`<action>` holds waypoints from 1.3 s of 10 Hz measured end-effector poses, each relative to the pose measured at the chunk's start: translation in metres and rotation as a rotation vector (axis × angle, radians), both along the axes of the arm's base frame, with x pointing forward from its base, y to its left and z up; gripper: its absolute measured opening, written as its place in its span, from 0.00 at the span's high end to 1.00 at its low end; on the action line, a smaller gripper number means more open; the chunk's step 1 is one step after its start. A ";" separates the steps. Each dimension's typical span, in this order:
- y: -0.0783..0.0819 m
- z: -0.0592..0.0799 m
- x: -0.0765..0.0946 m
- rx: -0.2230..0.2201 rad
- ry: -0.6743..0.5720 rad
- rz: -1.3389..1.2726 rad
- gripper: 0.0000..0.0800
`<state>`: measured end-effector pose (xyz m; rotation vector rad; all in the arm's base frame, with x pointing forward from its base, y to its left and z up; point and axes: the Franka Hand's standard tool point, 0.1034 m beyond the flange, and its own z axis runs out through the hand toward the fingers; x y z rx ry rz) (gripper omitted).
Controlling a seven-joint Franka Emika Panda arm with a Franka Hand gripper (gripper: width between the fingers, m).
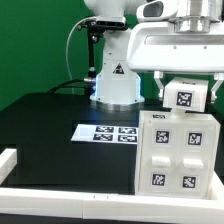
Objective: Assemble cabinet
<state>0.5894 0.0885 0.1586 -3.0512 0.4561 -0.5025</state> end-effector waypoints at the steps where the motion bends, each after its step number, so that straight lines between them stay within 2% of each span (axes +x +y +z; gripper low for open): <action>1: -0.004 0.000 0.002 0.000 0.002 0.012 0.31; 6: -0.010 -0.013 0.003 -0.005 0.012 0.013 0.31; 12: -0.010 -0.013 0.004 0.004 0.017 0.003 0.31; 13: -0.010 -0.013 0.004 0.005 0.020 0.001 0.11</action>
Offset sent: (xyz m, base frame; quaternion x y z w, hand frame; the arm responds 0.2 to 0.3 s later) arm 0.0037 -0.0054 -0.0109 -0.0026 0.0068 -0.0026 1.0000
